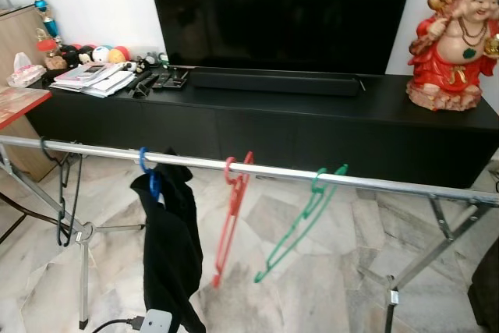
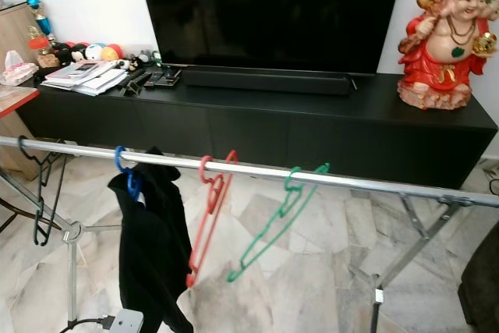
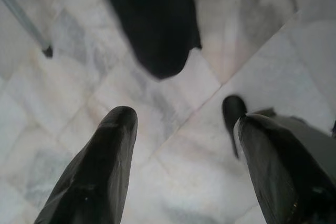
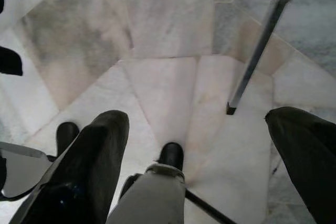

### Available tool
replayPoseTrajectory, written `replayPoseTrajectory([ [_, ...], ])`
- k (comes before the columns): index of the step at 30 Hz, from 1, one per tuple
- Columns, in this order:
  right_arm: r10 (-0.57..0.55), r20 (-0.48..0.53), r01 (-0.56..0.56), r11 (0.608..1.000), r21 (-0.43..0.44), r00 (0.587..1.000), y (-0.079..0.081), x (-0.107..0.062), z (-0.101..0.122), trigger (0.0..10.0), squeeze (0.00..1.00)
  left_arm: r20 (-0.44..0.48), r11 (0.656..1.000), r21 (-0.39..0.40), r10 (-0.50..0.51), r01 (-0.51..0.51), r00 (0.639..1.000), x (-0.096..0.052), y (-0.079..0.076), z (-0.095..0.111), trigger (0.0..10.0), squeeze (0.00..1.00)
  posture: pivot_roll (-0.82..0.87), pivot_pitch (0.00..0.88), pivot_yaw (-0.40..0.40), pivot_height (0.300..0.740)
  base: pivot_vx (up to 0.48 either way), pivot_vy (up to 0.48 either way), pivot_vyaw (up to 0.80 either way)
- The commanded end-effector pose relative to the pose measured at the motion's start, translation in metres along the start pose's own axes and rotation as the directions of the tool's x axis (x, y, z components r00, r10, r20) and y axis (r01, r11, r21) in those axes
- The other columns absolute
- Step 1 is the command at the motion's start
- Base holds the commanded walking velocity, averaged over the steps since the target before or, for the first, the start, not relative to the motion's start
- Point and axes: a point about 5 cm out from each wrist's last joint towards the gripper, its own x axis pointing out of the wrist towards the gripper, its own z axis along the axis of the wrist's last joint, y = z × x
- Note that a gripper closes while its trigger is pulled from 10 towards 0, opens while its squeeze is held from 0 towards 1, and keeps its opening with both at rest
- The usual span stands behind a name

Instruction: Hang hanger

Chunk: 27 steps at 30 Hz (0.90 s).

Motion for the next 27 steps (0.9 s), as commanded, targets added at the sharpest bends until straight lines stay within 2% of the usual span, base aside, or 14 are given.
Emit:
replayPoseTrajectory([
  [1, 0.017, -0.015, -0.017, 1.0, 0.007, 1.0, 0.006, 0.0, -0.003, 10.0, 0.0, -0.04, 1.0, 0.005, 0.013, -0.013, 0.999, -0.002, 0.004, -0.011, 10.0, 0.0, -0.01, 0.0, 0.062, 0.74, 0.0, 0.424, 0.0],
  [9, 0.018, -0.017, -0.018, 1.0, 0.004, 1.0, 0.005, 0.0, -0.004, 10.0, 0.0, -0.073, 1.0, -0.003, 0.019, -0.02, 0.997, -0.004, 0.006, -0.024, 10.0, 0.0, 0.0, 0.0, 0.057, 0.74, 0.0, 0.424, 0.0],
  [13, 0.018, -0.015, -0.017, 1.0, 0.006, 1.0, 0.005, 0.0, -0.003, 10.0, 0.0, -0.092, 1.0, -0.007, 0.027, -0.028, 0.995, -0.006, 0.012, -0.03, 10.0, 0.0, 0.0, 0.0, 0.054, 0.74, 0.0, 0.424, 0.0],
  [19, 0.015, -0.013, -0.015, 1.0, 0.01, 1.0, 0.005, 0.0, -0.002, 10.0, 0.0, -0.095, 1.0, -0.009, 0.027, -0.028, 0.995, -0.006, 0.012, -0.031, 10.0, 0.0, 0.0, 0.0, 0.054, 0.74, 0.0, 0.416, 0.0],
  [27, 0.013, -0.008, -0.013, 0.999, 0.029, 1.0, 0.005, 0.0, -0.002, 10.0, 0.0, -0.094, 1.0, 0.005, 0.018, -0.018, 0.995, -0.007, 0.011, -0.031, 10.0, 0.0, 0.0, 0.0, 0.054, 0.74, 0.0, 0.037, 0.0],
])
